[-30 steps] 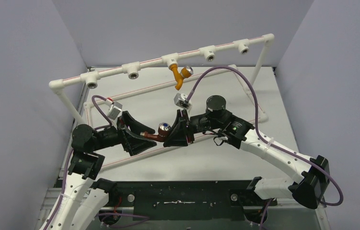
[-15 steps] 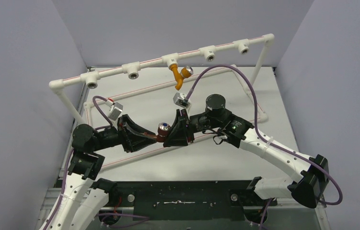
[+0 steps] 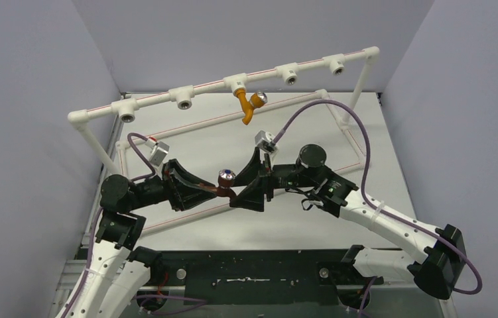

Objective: Install the water faucets

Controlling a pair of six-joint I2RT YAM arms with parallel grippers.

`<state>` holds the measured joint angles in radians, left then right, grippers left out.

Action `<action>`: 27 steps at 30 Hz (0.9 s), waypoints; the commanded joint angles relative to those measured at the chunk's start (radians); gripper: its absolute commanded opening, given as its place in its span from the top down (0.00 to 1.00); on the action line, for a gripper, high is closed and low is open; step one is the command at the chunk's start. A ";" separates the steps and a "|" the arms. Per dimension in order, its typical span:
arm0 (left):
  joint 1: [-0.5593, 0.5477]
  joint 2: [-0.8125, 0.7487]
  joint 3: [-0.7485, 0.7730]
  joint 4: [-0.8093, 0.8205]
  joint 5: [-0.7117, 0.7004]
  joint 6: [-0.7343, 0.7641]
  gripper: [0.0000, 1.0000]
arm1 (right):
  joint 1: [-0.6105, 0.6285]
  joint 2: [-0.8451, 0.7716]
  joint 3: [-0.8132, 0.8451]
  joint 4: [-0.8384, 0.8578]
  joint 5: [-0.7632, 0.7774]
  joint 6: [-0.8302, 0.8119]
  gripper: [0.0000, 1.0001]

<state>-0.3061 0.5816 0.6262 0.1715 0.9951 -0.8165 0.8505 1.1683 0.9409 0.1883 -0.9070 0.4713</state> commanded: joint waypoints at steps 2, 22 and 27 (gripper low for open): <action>-0.004 -0.010 -0.015 0.134 -0.040 -0.081 1.00 | 0.003 -0.091 -0.109 0.338 0.169 0.139 0.27; -0.007 -0.048 -0.165 0.397 -0.201 -0.354 1.00 | 0.126 -0.008 -0.202 0.662 0.403 0.330 0.32; -0.008 -0.046 -0.164 0.405 -0.199 -0.359 1.00 | 0.126 -0.023 -0.199 0.637 0.409 0.305 0.37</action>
<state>-0.3073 0.5457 0.4446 0.4751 0.8165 -1.1522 0.9703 1.1648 0.6899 0.7666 -0.5285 0.8158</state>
